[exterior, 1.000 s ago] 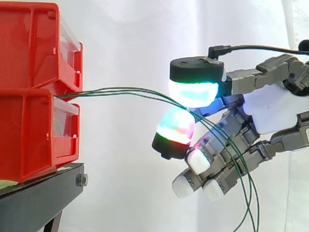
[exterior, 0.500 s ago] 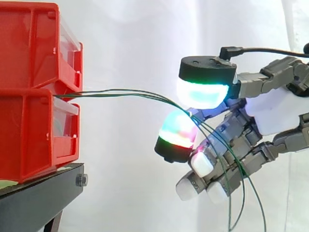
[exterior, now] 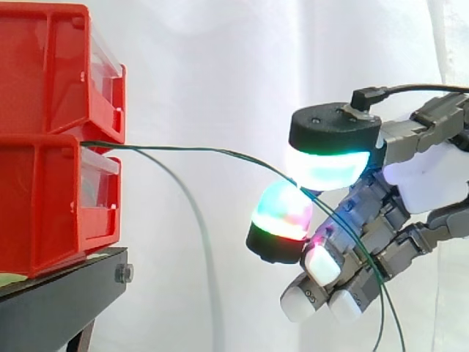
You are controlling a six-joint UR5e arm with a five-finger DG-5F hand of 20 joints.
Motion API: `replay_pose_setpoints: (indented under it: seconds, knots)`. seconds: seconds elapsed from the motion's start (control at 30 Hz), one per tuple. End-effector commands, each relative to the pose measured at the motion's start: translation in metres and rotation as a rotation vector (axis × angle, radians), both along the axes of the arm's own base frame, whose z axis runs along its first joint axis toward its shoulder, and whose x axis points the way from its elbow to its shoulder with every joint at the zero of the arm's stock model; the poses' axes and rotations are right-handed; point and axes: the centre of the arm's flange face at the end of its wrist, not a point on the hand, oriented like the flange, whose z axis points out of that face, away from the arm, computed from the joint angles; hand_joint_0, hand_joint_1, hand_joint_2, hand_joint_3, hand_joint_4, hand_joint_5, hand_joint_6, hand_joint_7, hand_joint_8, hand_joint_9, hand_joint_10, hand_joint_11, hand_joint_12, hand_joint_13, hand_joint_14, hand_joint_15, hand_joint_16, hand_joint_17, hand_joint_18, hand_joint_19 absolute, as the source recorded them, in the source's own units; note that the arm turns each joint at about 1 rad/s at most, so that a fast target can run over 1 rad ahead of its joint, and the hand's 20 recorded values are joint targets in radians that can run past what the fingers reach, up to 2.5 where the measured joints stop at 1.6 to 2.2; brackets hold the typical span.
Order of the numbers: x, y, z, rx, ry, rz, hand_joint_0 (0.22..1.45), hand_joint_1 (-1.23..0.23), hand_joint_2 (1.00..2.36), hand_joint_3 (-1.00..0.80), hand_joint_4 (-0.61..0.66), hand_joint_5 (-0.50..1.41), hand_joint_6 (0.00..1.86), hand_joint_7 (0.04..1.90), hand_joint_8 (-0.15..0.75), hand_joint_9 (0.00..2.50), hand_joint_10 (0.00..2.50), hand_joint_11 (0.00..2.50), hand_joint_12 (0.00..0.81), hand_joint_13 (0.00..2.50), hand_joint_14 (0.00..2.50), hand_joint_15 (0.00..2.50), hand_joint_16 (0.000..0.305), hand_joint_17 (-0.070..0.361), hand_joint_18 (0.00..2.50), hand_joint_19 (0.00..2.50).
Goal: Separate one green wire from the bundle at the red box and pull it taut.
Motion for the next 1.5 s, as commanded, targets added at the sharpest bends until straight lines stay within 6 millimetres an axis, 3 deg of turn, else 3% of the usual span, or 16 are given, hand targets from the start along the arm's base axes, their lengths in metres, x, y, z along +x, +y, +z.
replay_pose_setpoints:
  seconds: [0.0, 0.43, 0.5, 0.6, 0.67, 0.77, 1.0, 1.2, 1.3, 1.47]
  knots:
    - [0.000, 0.002, 0.000, 0.003, -0.001, 0.003, 0.63, -0.80, 1.01, -0.32, 0.08, -0.17, 0.91, 0.94, 0.236, 0.90, 0.01, 0.38, 0.294, 0.63, 0.01, 0.24, 0.044, 0.098, 0.55, 0.48]
    - [0.000, 0.011, 0.000, 0.026, -0.008, 0.005, 0.63, -0.77, 1.01, -0.36, 0.08, -0.15, 0.91, 0.96, 0.246, 0.97, 0.01, 0.39, 0.295, 0.65, 0.01, 0.25, 0.043, 0.097, 0.57, 0.48]
    - [0.000, 0.012, 0.000, 0.027, -0.008, 0.006, 0.62, -0.80, 1.00, -0.50, 0.12, -0.16, 0.91, 0.94, 0.233, 0.99, 0.01, 0.41, 0.293, 0.66, 0.01, 0.25, 0.043, 0.096, 0.57, 0.48]
    - [0.000, 0.013, 0.001, 0.034, -0.009, 0.009, 0.59, -0.76, 1.00, -0.50, 0.12, -0.16, 0.91, 0.93, 0.236, 1.00, 0.01, 0.42, 0.289, 0.66, 0.01, 0.26, 0.043, 0.097, 0.58, 0.48]
    - [0.001, 0.012, 0.005, 0.041, -0.018, 0.004, 0.55, -0.65, 1.00, -0.50, 0.13, -0.15, 0.90, 0.92, 0.242, 1.02, 0.01, 0.40, 0.297, 0.67, 0.01, 0.25, 0.044, 0.098, 0.60, 0.49]
    - [-0.002, 0.012, 0.015, 0.042, -0.021, 0.001, 0.59, -0.63, 1.00, -0.50, 0.13, -0.15, 0.90, 0.94, 0.240, 1.00, 0.01, 0.40, 0.294, 0.66, 0.01, 0.26, 0.043, 0.096, 0.59, 0.49]
    - [-0.012, 0.009, 0.030, 0.039, -0.002, 0.000, 0.64, -0.77, 1.01, -0.34, 0.06, -0.16, 0.92, 0.95, 0.232, 0.92, 0.01, 0.39, 0.292, 0.64, 0.01, 0.26, 0.043, 0.096, 0.56, 0.48]
    - [-0.013, 0.013, 0.029, 0.036, 0.007, 0.004, 0.66, -0.81, 1.01, -0.43, 0.08, -0.17, 0.92, 0.88, 0.226, 0.89, 0.01, 0.39, 0.290, 0.64, 0.01, 0.25, 0.043, 0.097, 0.56, 0.48]
    - [-0.013, 0.017, 0.030, 0.032, 0.004, -0.002, 0.66, -0.82, 1.00, -0.48, 0.10, -0.17, 0.92, 0.88, 0.225, 0.91, 0.01, 0.38, 0.288, 0.65, 0.01, 0.26, 0.043, 0.097, 0.57, 0.48]
    - [-0.013, 0.019, 0.029, 0.031, 0.005, -0.001, 0.61, -0.70, 1.00, -0.50, 0.10, -0.14, 0.90, 0.96, 0.233, 0.99, 0.01, 0.39, 0.288, 0.67, 0.01, 0.26, 0.042, 0.095, 0.60, 0.50]
